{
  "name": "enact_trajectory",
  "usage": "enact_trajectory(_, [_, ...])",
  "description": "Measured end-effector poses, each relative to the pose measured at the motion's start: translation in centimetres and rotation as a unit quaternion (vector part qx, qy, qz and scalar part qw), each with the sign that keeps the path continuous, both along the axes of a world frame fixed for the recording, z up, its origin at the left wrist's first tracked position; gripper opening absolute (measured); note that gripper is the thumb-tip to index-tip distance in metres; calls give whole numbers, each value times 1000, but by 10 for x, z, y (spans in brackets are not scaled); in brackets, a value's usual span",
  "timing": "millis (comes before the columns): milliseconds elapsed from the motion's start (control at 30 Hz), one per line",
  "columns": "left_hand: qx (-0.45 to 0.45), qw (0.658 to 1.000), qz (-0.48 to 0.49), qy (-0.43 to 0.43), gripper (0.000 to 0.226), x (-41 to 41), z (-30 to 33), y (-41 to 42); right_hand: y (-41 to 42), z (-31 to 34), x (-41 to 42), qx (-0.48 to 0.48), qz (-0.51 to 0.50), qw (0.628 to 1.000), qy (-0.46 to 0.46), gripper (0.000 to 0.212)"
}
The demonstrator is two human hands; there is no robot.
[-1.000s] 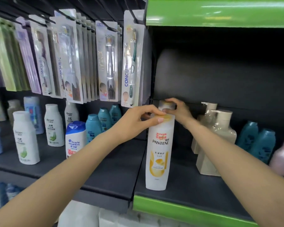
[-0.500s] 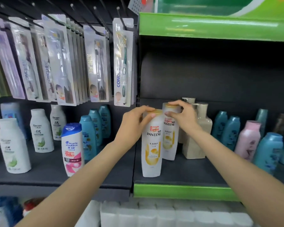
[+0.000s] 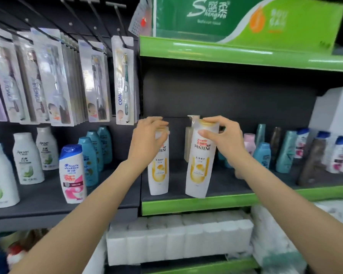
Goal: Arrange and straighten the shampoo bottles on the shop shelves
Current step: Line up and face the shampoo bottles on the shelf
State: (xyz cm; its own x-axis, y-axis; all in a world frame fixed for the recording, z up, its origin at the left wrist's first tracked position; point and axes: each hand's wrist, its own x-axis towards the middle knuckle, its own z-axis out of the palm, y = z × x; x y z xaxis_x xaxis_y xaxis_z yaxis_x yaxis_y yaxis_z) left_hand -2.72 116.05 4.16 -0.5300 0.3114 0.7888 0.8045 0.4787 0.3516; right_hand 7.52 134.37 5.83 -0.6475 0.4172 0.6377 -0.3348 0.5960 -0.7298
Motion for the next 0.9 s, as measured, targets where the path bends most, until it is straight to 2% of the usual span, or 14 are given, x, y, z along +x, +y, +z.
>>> enact_trajectory(100, [-26,993,-102,-57,31,38,-6,16,-2,-6,23,-75,36,996,8,26])
enact_trajectory(233, [-65,958,-205,-190,42,80,-20,31,2,-19,56,-132,79,988,-6,24])
enact_trajectory(333, [-77,935,-226,-264,51,110,-32,28,5,-23,84,-179,114,977,-2,26])
enact_trajectory(500, [-93,899,-248,-348,43,144,-60,11,11,-30,117,-241,148,959,4,26])
enact_trajectory(600, [-77,918,-218,-322,37,157,-65,5,8,-38,128,-217,158,963,-12,24])
enact_trajectory(733, [-114,965,-88,-217,47,170,-67,1,7,-47,135,-191,123,972,-57,26])
enact_trajectory(833, [-155,981,22,-117,53,175,-64,-4,-1,-54,131,-252,99,957,-102,33])
enact_trajectory(900, [-202,974,85,-52,57,177,-64,-6,-9,-58,128,-316,97,940,-88,31])
